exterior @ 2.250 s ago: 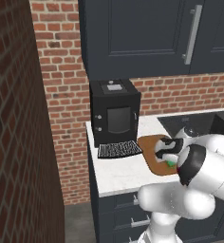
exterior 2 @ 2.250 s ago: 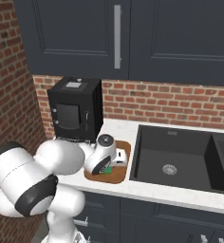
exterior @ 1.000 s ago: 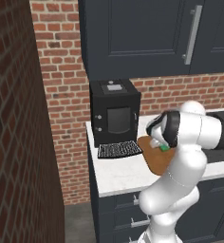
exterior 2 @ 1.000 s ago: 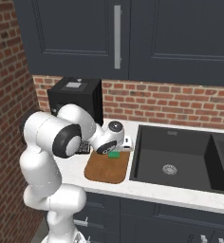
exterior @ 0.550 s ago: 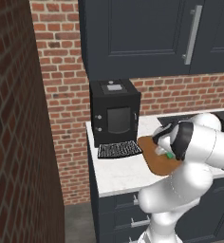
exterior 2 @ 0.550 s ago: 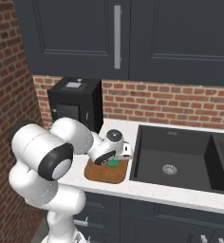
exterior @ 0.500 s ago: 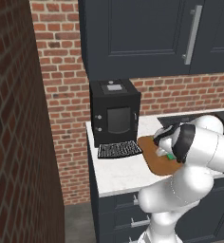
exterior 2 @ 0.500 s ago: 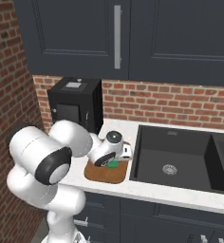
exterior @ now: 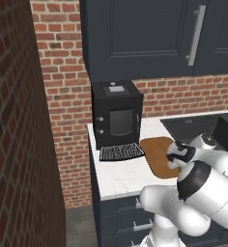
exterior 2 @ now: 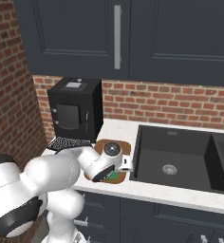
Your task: Pick up the sponge from the counter and clean the cutting board by briefly scrubbing or pressing down on the cutting board. Once finished, release the sponge.
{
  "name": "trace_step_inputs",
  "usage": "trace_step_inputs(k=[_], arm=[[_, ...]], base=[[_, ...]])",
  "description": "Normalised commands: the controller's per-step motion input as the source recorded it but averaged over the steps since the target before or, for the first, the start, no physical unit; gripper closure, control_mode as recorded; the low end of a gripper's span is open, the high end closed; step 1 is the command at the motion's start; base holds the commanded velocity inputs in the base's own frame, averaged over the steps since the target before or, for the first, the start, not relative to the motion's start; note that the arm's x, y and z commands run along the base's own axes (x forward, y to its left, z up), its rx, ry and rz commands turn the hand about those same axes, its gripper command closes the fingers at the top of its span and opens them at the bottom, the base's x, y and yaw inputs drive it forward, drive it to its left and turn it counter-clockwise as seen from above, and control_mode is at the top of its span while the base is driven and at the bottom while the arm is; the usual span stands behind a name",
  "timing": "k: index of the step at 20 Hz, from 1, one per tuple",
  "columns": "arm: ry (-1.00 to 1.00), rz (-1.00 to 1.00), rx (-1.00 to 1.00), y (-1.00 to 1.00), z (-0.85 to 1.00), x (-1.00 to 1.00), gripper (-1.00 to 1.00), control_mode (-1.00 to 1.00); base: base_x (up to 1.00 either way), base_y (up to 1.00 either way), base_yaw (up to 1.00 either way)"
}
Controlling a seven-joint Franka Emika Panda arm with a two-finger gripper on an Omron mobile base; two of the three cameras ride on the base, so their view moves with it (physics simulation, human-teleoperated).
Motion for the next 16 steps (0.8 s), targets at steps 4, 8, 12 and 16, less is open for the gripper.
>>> trace_step_inputs(k=[4, 8, 12, 16], arm=[[0.00, 0.00, 0.00, -0.04, -0.01, -0.03, 1.00, -1.00], [0.00, 0.00, 0.00, -0.03, 0.00, 0.53, 1.00, -1.00], [0.00, 0.00, 0.00, 0.00, -0.01, 0.76, 1.00, -1.00], [0.00, 0.00, 0.00, 0.00, -0.07, 0.80, 1.00, -1.00]], base=[[0.00, 0.00, 0.00], [0.00, 0.00, 0.00], [0.00, 0.00, 0.00], [0.00, 0.00, 0.00]])
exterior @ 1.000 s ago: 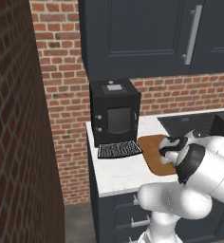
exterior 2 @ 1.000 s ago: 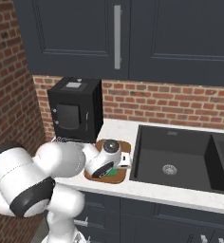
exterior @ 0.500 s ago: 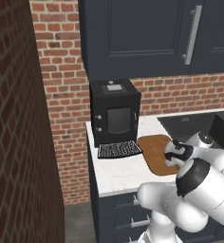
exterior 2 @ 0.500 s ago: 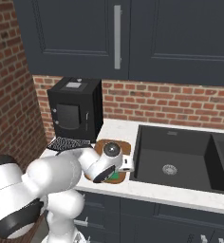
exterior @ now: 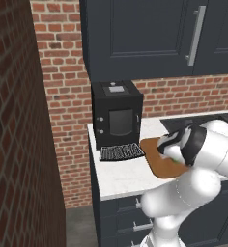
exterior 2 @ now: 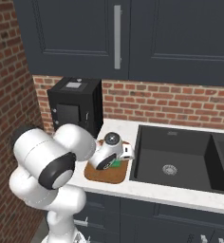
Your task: Pick up the sponge from the counter and clean the cutting board by briefly scrubbing or pressing down on the cutting board. Once finished, release the sponge.
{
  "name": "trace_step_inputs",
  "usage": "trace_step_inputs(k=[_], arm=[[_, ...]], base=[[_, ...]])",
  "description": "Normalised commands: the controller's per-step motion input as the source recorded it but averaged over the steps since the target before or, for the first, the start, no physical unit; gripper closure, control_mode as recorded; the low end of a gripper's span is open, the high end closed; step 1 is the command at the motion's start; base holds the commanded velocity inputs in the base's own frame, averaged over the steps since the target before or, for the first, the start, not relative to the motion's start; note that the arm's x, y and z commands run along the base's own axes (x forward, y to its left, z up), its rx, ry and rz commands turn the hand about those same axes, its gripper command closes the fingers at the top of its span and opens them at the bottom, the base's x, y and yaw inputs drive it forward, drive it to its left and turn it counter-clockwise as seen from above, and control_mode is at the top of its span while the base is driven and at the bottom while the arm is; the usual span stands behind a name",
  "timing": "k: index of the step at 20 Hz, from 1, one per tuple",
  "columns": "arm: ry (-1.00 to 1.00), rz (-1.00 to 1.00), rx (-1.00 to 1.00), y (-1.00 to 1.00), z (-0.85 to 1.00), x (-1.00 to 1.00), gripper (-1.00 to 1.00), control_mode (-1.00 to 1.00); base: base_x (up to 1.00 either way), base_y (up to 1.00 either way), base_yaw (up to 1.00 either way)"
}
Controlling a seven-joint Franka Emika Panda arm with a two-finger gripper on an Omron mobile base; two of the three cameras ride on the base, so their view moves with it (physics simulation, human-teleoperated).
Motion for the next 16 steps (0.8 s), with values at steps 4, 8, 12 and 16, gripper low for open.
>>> trace_step_inputs(k=[4, 8, 12, 16], arm=[[0.00, 0.00, 0.00, -0.01, -0.02, 0.60, 1.00, -1.00], [0.00, 0.00, 0.00, -0.08, 0.00, 0.26, 1.00, -1.00], [0.00, 0.00, 0.00, -0.02, -0.02, 0.00, 1.00, -1.00], [0.00, 0.00, 0.00, 0.00, -0.06, -0.18, 1.00, -1.00]], base=[[0.00, 0.00, 0.00], [0.00, 0.00, 0.00], [0.00, 0.00, 0.00], [0.00, 0.00, 0.00]])
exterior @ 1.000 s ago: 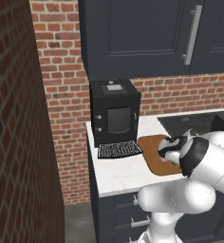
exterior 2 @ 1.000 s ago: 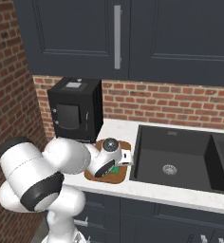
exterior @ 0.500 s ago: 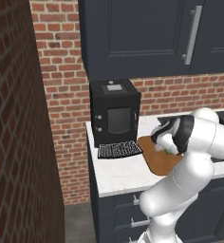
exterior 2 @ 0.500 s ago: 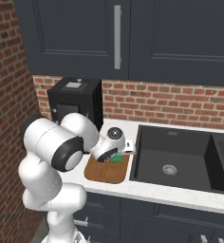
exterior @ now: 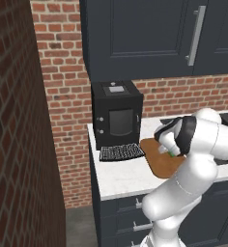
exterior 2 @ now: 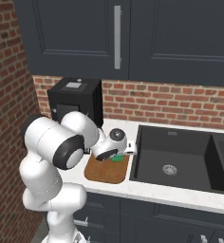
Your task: Pick up the sponge from the counter and clean the cutting board by briefly scrubbing or pressing down on the cutting board. Once finished, release the sponge.
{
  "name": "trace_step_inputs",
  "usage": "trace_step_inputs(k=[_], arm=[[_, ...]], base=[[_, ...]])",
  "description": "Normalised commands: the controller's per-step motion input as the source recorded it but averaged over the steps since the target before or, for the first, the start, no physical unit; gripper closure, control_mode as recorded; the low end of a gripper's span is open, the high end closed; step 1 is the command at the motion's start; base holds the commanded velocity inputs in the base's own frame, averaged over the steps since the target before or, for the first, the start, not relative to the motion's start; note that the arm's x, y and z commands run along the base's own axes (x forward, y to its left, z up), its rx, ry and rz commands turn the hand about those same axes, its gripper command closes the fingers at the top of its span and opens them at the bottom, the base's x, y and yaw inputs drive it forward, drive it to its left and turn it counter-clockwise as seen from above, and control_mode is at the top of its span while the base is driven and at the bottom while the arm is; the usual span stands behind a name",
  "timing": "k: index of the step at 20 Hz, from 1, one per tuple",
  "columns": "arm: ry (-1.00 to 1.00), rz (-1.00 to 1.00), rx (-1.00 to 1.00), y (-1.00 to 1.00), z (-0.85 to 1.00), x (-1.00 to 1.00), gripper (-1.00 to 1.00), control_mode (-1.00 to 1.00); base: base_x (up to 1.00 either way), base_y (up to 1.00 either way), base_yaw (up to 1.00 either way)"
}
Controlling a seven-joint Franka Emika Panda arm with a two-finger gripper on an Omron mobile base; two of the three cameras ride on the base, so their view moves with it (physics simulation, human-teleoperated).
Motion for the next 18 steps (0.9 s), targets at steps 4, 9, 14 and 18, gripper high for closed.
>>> trace_step_inputs(k=[4, 9, 14, 18], arm=[[0.00, 0.02, 0.00, 0.03, 0.00, -0.44, 1.00, -1.00], [0.00, 0.04, 0.00, 0.14, 0.00, -0.37, 1.00, -1.00], [0.00, 0.03, 0.00, 0.44, 0.00, 0.02, 1.00, -1.00], [0.00, 0.02, 0.00, 0.52, 0.00, 0.14, 1.00, -1.00]], base=[[0.00, 0.00, 0.00], [0.00, 0.00, 0.00], [0.00, 0.00, 0.00], [0.00, 0.00, 0.00]])
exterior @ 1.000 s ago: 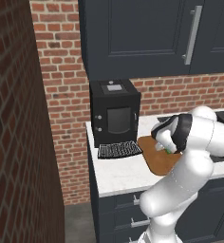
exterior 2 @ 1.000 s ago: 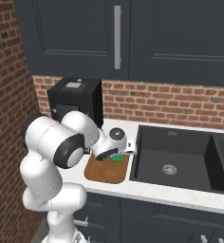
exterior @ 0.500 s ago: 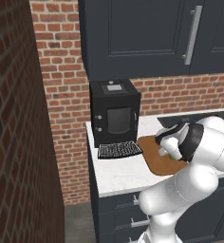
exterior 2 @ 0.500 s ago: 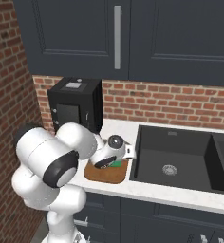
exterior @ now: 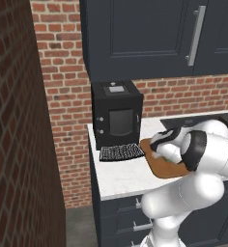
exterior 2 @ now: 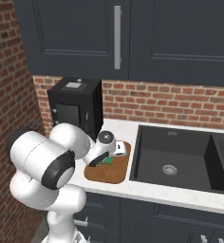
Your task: Pick up the sponge from the counter and clean the cutting board by briefly scrubbing or pressing down on the cutting board. Once finished, release the sponge.
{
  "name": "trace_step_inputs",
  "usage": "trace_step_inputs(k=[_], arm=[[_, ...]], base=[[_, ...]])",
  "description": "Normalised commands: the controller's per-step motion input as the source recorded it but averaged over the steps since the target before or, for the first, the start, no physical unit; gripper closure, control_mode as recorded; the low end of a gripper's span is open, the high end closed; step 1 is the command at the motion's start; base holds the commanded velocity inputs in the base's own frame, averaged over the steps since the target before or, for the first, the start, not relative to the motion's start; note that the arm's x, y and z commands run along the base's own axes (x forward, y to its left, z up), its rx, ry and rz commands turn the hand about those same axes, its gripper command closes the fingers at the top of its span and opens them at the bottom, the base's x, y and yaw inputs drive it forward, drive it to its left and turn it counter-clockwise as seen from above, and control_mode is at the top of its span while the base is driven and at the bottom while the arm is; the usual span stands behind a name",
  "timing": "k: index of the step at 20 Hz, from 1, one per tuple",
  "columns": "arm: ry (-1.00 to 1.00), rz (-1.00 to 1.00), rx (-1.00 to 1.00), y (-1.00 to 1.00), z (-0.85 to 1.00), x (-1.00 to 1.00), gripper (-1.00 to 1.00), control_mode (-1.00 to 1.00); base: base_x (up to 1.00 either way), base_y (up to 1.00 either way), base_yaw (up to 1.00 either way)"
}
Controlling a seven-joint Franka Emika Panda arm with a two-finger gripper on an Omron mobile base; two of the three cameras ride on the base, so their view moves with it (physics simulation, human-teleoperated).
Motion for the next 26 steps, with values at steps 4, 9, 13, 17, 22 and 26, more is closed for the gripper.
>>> trace_step_inputs(k=[4, 9, 13, 17, 22, 26], arm=[[0.02, 0.02, 0.00, 0.51, 0.00, 0.04, 1.00, -1.00], [0.00, 0.02, 0.00, 0.23, -0.05, 0.00, 1.00, -1.00], [0.00, 0.00, 0.00, -0.05, -0.12, -0.15, 1.00, -1.00], [0.00, 0.00, 0.00, -0.40, -0.13, -0.08, 1.00, -1.00], [0.00, 0.00, 0.00, -0.55, -0.05, 0.00, 1.00, -1.00], [0.00, 0.00, 0.00, -0.53, -0.01, 0.00, 1.00, -1.00]], base=[[0.00, 0.00, 0.00], [0.00, 0.00, 0.00], [0.00, 0.00, 0.00], [0.00, 0.00, 0.00], [0.00, 0.00, 0.00], [0.00, 0.00, 0.00]])
